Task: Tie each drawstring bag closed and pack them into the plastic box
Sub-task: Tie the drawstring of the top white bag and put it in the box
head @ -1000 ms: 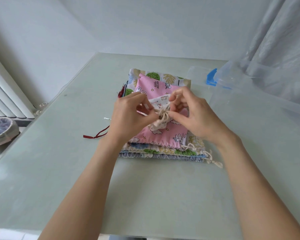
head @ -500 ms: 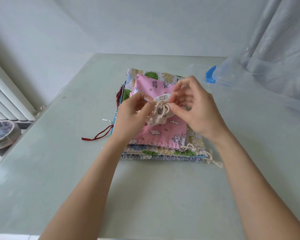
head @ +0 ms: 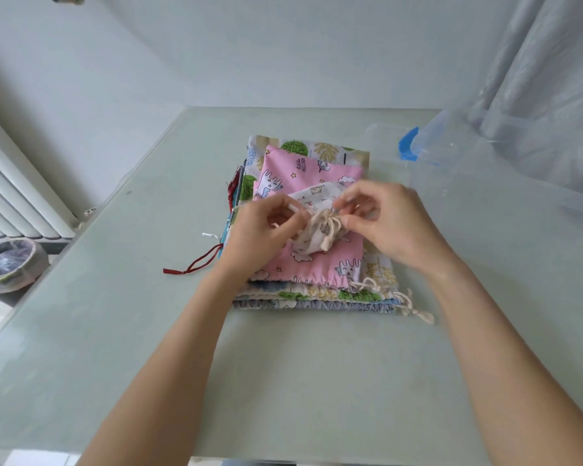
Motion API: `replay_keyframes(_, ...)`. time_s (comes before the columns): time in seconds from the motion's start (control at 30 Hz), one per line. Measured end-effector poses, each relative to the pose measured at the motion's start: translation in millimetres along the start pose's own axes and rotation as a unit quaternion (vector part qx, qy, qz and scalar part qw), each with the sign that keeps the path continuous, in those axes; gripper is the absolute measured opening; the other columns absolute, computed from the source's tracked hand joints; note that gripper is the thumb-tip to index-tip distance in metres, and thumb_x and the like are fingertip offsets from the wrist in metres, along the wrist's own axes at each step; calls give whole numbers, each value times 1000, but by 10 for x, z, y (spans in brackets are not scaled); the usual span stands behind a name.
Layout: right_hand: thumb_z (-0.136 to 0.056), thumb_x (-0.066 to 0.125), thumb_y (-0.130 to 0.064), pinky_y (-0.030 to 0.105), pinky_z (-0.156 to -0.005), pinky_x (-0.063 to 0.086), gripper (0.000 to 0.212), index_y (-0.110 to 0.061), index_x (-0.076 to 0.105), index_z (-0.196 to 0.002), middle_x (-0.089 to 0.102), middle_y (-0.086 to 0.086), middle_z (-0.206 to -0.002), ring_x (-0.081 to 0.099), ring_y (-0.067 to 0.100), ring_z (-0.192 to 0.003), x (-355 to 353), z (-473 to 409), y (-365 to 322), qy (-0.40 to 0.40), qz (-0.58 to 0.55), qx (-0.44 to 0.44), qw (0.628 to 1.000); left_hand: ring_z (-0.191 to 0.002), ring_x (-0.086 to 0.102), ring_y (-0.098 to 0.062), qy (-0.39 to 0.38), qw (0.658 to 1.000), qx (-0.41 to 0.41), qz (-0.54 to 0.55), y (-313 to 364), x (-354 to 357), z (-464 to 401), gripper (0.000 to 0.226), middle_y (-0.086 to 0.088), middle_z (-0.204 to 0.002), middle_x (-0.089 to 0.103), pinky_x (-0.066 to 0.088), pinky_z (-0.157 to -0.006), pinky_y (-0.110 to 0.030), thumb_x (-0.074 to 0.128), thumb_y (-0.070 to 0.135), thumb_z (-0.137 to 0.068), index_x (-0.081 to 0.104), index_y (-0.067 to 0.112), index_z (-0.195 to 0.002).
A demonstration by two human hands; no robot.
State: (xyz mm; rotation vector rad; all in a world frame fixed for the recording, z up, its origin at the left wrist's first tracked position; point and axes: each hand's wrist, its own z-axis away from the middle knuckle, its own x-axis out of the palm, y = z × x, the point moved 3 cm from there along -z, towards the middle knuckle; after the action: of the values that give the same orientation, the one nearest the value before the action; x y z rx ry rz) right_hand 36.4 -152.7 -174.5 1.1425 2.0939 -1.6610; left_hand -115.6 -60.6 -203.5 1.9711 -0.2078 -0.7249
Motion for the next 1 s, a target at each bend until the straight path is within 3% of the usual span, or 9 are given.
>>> replay_keyframes(0.13,-82,69,-26,11,-70,37,23,-31,66,-105,53,-11,-100,54,-1,-78,10,122,124,-69,32,5,997,-88,63,-5,-30,996,-29,-84,5,-151,-113,15,6,-98,68,46,-75,-9,59,23,-91,64,17,-104)
replay_keyframes(0.3,-77,67,-51,20,-76,39,60,-45,41,-131,36,-21,-127,45,-10,-78,16,178,-122,-141,138,-40,979,-117,53,-20,-125,947,-11,-296,45,-98,-457,49,-4,-131,55,43,-95,-32,61,28,-89,46,18,-135)
replay_keyframes(0.37,-82,63,-49,25,-76,40,44,-38,52,-123,44,-16,-127,49,0,-85,86,175,-153,-155,208,-48,965,-111,57,-21,-174,918,-14,-355,30,-22,-512,52,-4,-129,57,45,-90,-31,62,29,-88,44,19,-136)
replay_keyframes(0.43,-88,56,-46,28,-69,39,24,-28,61,-103,55,-10,-108,52,9,-83,47,195,-149,-141,258,-48,955,-105,58,-21,-180,907,-6,-380,70,-7,-547,51,-5,-123,59,45,-85,-28,65,28,-86,48,18,-134)
replay_keyframes(0.53,-93,47,-46,33,-72,48,27,-22,58,-94,52,-9,-95,53,11,-77,-71,234,-31,-141,260,-27,955,-100,56,-22,-165,922,-13,-351,143,-88,-610,46,-9,-121,56,44,-87,-28,66,25,-86,53,15,-128)
replay_keyframes(0.67,-79,52,-66,33,-75,46,57,-29,49,-122,55,-6,-116,57,18,-96,-43,310,48,-153,241,-3,958,-92,53,-19,-115,948,-11,-297,165,-175,-520,35,-5,-120,51,49,-80,-30,62,20,-88,55,19,-123)
replay_keyframes(0.73,-80,59,-58,27,-70,40,59,-32,46,-131,54,-4,-126,56,19,-103,43,330,66,-151,268,-25,951,-86,59,-19,-107,960,-14,-260,163,-181,-414,31,-2,-113,60,51,-71,-29,59,16,-89,52,23,-119)
replay_keyframes(0.87,-93,53,-34,19,-52,30,28,-28,59,-120,63,-5,-104,50,7,-67,-5,325,-21,-98,231,-63,966,-82,67,-20,-55,989,-38,-131,188,-260,-222,33,0,-97,69,57,-66,-30,62,12,-87,50,27,-114)
replay_keyframes(1.0,-91,55,-38,15,-51,35,25,-27,63,-113,56,-17,-70,48,1,-50,-514,288,-184,-97,93,-38,990,-84,69,-18,-45,996,-56,50,490,-279,-221,32,-2,-99,70,57,-74,-27,64,13,-86,56,27,-114)
